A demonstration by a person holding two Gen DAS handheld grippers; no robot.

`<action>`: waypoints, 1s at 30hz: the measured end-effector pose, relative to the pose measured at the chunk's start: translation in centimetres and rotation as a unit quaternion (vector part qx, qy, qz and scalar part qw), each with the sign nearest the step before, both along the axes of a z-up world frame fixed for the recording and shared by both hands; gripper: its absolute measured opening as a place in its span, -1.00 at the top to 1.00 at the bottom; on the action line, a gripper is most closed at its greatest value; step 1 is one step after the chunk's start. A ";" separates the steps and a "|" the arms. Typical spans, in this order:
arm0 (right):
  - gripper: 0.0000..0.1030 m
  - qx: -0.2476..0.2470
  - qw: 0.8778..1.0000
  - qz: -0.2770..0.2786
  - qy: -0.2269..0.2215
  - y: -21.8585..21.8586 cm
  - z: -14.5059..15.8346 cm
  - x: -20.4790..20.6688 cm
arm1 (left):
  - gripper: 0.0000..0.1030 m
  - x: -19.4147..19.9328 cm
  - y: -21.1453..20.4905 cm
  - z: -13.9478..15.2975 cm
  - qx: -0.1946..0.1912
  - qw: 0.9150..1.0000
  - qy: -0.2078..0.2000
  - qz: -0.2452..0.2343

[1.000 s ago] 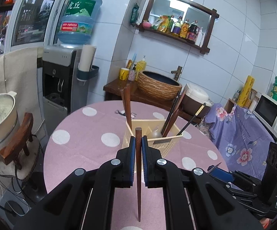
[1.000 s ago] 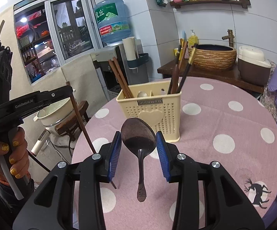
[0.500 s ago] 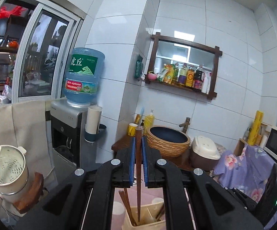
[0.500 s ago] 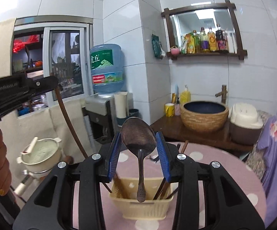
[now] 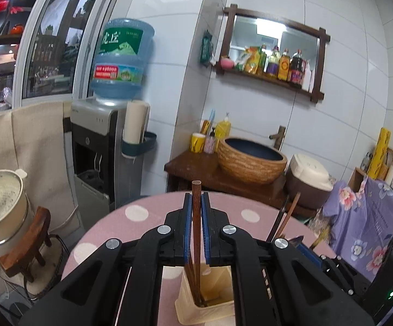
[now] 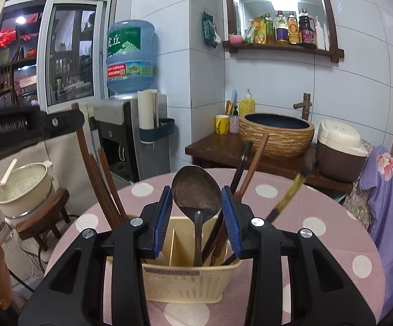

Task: Organize utensils
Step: 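Open both tools to release the chopstick and steel spoon into the basket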

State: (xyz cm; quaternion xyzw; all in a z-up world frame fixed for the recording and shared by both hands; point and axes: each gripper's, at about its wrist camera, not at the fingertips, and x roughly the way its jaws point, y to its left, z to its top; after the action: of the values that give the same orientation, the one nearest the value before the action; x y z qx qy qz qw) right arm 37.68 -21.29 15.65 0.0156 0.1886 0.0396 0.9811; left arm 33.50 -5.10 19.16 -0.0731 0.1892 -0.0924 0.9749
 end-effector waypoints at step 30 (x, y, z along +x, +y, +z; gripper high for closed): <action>-0.89 -0.013 0.998 -0.053 -0.042 -1.9 -3.4 -11.8 | -0.89 -10.6 4.6 -5.0 -0.030 0.997 -0.061 0.025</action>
State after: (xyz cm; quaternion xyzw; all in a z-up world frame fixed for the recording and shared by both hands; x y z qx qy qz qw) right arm 25.91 -23.24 12.26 0.0111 0.1468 -0.0144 0.9890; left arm 22.93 -0.49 14.14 -0.1015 0.1243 -0.0782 0.9839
